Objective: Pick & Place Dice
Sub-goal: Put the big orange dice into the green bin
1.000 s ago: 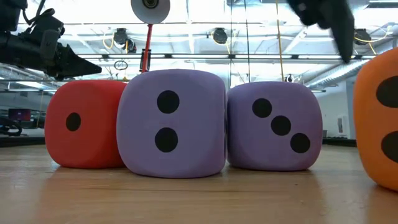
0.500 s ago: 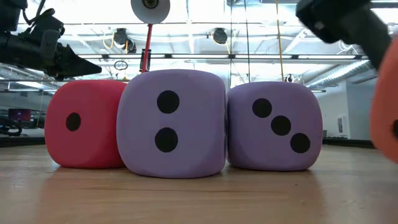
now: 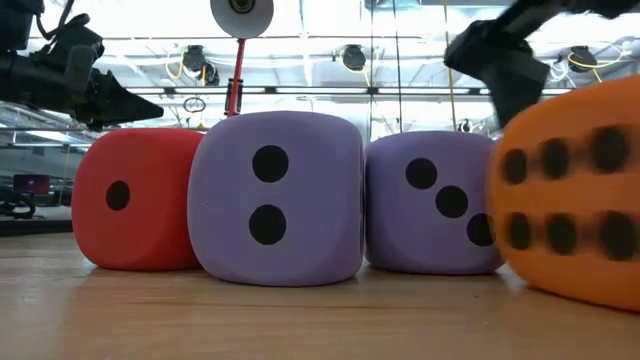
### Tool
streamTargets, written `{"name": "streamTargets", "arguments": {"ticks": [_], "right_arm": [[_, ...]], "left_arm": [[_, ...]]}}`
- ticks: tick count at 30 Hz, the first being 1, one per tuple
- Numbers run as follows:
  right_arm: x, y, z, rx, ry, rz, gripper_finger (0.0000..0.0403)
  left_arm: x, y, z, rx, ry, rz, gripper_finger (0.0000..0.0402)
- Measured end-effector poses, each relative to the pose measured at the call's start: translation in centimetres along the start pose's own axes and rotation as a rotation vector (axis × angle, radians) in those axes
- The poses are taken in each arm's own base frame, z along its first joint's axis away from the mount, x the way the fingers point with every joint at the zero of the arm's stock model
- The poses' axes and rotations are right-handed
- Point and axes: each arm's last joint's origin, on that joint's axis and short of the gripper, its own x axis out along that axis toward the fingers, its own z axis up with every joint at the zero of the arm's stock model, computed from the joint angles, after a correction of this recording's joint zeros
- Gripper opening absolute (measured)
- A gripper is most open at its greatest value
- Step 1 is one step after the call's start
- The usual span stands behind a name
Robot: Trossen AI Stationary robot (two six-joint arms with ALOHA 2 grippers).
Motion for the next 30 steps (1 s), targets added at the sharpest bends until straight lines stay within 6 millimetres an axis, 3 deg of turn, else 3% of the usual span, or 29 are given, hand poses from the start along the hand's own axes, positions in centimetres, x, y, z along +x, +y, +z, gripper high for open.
{"name": "streamTargets", "arguments": {"ticks": [10,30], "right_arm": [[-2.2,-0.3,0.3,0.025,-0.094,-0.023,0.0357],[-0.9,2.6,-1.0,0.041,-0.072,-0.075,0.0357]], "left_arm": [[0.0,0.0,0.0,-0.002,0.000,0.000,0.0021],[0.0,0.0,0.0,0.017,0.000,0.000,0.0021]]}}
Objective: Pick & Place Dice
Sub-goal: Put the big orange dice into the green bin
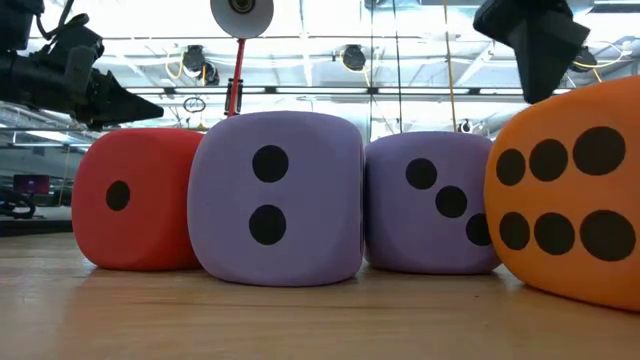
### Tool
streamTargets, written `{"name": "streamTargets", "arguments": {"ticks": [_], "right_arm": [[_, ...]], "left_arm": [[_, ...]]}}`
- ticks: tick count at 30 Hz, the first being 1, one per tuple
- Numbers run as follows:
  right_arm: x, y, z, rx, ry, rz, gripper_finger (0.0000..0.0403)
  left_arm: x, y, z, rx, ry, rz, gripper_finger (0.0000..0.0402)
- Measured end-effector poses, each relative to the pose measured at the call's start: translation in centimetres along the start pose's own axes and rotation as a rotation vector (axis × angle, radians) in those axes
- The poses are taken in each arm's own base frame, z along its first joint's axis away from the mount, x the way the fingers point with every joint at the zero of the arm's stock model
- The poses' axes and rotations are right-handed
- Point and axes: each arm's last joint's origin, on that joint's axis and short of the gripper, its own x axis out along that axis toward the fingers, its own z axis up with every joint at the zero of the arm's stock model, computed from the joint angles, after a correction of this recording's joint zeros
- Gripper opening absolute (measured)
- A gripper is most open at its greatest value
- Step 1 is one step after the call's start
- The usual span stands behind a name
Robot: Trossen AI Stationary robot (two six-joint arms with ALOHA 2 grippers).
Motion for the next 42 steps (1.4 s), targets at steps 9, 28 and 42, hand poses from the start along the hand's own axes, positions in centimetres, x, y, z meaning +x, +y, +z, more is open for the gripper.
{"name": "streamTargets", "arguments": {"ticks": [9,28,42], "right_arm": [[1.8,0.2,-0.1,-0.035,0.054,0.006,0.0357],[4.9,-1.0,-3.1,-0.024,0.150,0.016,0.0358],[6.7,-2.1,-4.8,0.108,0.120,0.010,0.0340]], "left_arm": [[0.0,0.0,0.0,-0.001,0.000,0.000,0.0021],[0.0,0.0,0.0,-0.003,0.000,0.000,0.0021],[0.0,0.0,0.0,-0.001,0.000,0.000,0.0021]]}}
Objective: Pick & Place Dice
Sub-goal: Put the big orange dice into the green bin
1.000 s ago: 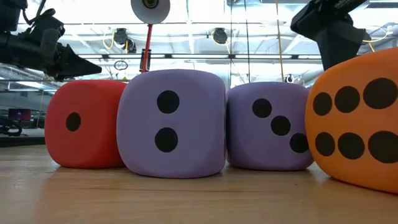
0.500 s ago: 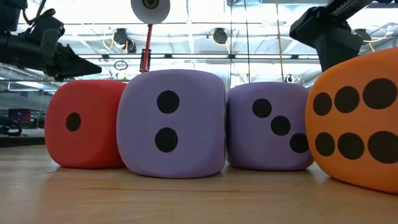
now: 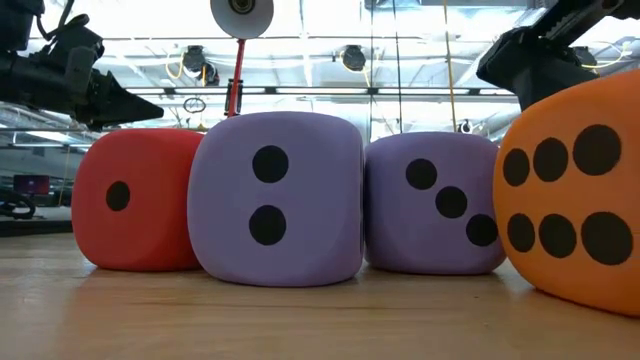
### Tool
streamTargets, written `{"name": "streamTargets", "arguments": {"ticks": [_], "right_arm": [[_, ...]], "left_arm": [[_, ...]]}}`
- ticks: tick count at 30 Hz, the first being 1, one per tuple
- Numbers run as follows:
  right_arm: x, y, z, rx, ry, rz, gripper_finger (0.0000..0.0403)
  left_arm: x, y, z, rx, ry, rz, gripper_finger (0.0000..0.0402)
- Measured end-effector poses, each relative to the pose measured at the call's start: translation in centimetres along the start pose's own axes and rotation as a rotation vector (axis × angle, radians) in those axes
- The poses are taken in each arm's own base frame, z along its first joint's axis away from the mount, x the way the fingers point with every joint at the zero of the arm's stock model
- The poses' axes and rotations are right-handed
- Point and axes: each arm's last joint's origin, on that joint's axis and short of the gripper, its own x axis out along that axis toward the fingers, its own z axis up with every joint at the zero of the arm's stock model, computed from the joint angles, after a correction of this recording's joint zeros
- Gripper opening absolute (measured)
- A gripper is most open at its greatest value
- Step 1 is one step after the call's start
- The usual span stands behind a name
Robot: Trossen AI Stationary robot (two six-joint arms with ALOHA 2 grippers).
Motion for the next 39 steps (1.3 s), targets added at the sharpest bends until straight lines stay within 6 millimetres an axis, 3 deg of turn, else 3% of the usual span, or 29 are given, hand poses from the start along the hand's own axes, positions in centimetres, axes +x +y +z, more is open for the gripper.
{"name": "streamTargets", "arguments": {"ticks": [7,16,24,31,39], "right_arm": [[-0.9,-0.2,0.1,0.067,-0.035,-0.002,0.0283],[-3.4,-0.3,0.6,0.082,-0.143,-0.002,0.0218],[-6.0,-1.3,-0.6,0.143,-0.129,-0.085,0.0199],[-8.0,-1.2,-0.5,0.120,-0.209,-0.037,0.0233],[-8.2,-2.2,-0.1,0.157,-0.200,-0.054,0.0356]], "left_arm": [[0.0,0.0,0.0,-0.002,0.000,0.000,0.0021],[0.0,0.0,0.0,-0.003,0.000,0.000,0.0021],[0.0,0.0,0.0,-0.005,0.000,0.000,0.0021],[0.0,0.0,0.0,-0.006,0.000,0.000,0.0021],[0.0,0.0,0.0,-0.008,0.001,0.000,0.0021]]}}
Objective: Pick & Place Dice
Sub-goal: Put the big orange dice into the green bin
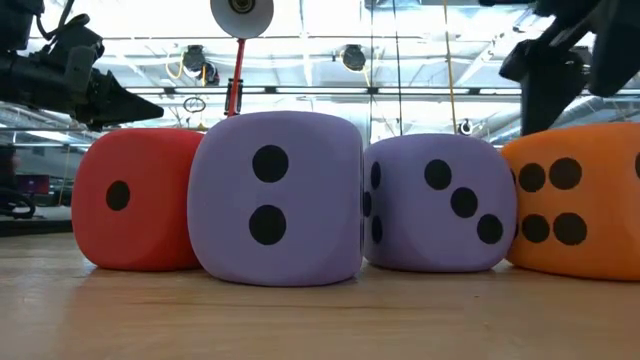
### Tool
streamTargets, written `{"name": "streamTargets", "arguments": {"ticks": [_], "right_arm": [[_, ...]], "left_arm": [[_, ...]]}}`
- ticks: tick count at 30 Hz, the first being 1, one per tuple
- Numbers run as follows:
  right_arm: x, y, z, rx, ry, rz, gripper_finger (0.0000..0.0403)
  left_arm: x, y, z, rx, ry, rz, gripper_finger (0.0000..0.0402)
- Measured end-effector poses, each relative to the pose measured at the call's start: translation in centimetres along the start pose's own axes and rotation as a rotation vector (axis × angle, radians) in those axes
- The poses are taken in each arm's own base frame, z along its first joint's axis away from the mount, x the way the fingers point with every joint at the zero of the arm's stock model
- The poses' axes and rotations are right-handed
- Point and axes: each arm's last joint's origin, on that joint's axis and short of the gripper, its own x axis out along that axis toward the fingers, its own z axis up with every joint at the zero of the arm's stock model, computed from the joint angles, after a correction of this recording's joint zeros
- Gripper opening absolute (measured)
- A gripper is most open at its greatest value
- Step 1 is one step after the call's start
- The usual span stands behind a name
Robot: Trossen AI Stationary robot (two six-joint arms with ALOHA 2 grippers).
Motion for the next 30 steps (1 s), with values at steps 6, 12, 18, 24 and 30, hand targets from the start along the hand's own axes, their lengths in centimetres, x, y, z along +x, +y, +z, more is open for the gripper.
{"name": "streamTargets", "arguments": {"ticks": [6,12,18,24,30], "right_arm": [[-0.3,0.1,0.4,-0.054,0.006,0.027,0.0393],[-0.8,1.2,0.4,-0.181,0.015,0.067,0.0398],[-1.0,0.7,0.1,-0.266,0.036,-0.017,0.0398],[-0.1,0.9,0.0,-0.280,0.062,-0.017,0.0399],[2.3,1.3,-0.2,-0.297,0.128,-0.036,0.0399]], "left_arm": [[0.0,0.0,0.0,-0.003,0.000,-0.008,0.0021],[0.0,-0.1,0.0,0.005,0.001,-0.024,0.0021],[0.0,-0.1,0.0,0.005,0.001,-0.024,0.0021],[0.0,-0.1,0.0,0.006,0.001,-0.024,0.0021],[0.0,-0.1,0.0,0.012,0.002,-0.025,0.0021]]}}
